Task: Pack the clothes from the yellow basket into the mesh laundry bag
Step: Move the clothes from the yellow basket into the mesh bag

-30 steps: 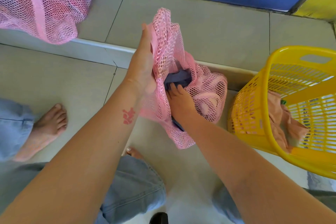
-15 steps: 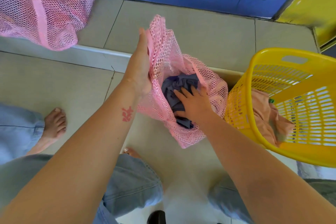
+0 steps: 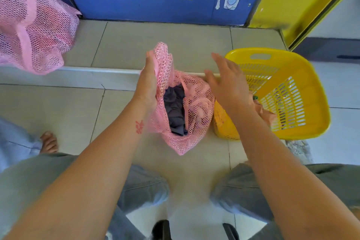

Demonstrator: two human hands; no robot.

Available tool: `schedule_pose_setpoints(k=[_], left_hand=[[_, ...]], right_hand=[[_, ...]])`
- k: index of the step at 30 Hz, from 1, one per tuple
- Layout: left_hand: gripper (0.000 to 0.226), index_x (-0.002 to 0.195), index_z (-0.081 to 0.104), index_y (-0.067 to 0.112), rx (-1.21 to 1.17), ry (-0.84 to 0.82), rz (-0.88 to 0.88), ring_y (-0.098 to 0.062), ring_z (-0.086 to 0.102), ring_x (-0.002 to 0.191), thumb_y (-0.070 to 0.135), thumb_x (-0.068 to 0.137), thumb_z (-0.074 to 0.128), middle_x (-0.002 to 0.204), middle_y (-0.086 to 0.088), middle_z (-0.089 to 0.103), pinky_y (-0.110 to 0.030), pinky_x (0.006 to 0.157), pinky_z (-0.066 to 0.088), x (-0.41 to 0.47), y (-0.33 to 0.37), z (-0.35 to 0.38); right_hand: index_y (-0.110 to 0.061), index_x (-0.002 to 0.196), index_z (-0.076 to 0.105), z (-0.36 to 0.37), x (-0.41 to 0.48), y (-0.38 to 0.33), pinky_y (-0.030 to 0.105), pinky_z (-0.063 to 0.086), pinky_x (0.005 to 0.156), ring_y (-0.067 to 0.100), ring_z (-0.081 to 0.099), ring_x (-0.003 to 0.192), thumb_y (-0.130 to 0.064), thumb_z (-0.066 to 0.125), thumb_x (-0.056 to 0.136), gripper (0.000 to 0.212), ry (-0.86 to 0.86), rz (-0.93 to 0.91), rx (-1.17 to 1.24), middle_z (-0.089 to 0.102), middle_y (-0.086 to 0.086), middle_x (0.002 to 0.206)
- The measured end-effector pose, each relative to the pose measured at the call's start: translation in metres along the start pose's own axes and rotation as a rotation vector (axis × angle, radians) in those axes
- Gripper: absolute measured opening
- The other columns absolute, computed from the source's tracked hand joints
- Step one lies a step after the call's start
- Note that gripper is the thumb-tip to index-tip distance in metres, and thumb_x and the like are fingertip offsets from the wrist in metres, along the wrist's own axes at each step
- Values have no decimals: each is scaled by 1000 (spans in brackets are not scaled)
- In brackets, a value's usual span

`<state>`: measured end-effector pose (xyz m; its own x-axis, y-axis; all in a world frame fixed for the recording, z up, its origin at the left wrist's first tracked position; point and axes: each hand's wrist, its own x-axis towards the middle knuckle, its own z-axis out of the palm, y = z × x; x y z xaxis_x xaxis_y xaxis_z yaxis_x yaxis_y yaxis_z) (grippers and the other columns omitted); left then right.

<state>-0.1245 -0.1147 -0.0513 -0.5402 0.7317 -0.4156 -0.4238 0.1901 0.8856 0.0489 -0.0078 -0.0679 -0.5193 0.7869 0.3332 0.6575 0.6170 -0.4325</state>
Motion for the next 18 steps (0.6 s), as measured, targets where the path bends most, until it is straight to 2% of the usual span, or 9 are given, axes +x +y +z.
schedule_pose_setpoints(k=[3,6,9,13,14,15,17,18], left_hand=[[72,147,52,29,21,4,-18,-17,64,124,74,94,33,138,3,65,-45,115,43,-2,-3,13],[70,147,51,28,28,9,-9,-16,62,126,72,96,33,140,3,64,-44,115,44,0,-6,26],[67,147,51,28,12,36,-2,-15,62,127,70,99,32,141,3,64,-39,111,47,7,-8,37],[70,150,46,30,32,24,-1,-10,63,117,72,98,27,144,4,61,-27,84,55,22,-11,49],[71,151,46,30,24,18,3,-10,63,117,73,97,27,144,4,61,-28,85,55,27,-13,51],[71,151,46,29,7,16,9,-12,63,121,72,98,26,145,3,60,-33,94,55,33,-15,52],[73,152,44,28,-29,11,11,-17,57,132,73,97,27,148,3,57,-44,113,44,47,-20,54],[75,153,41,29,-39,7,9,-18,53,137,74,95,27,151,4,54,-46,117,39,53,-23,55]], right_hand=[[-13,144,43,-19,0,39,42,36,107,34,45,130,-37,50,97,53,-4,179,-54,52,11,143],[-13,148,36,-18,-6,81,46,34,108,37,39,135,-37,51,97,59,-178,377,-105,45,13,149],[-13,149,29,-1,-11,113,49,36,106,38,36,136,-42,55,93,68,-413,470,-188,39,14,150],[-18,153,15,27,-12,140,53,36,107,42,35,137,-55,63,85,92,-703,470,-338,29,15,155],[-19,154,13,35,-10,145,55,35,108,43,32,138,-59,64,82,97,-748,471,-360,26,16,156],[-21,154,12,42,-8,149,58,33,108,43,29,140,-63,64,78,101,-783,470,-379,23,16,157],[-22,154,12,57,-2,157,61,31,108,43,26,140,-69,65,72,108,-834,442,-434,22,15,157],[-21,153,14,62,2,160,61,31,108,43,26,140,-70,66,70,109,-856,420,-460,23,14,156]])
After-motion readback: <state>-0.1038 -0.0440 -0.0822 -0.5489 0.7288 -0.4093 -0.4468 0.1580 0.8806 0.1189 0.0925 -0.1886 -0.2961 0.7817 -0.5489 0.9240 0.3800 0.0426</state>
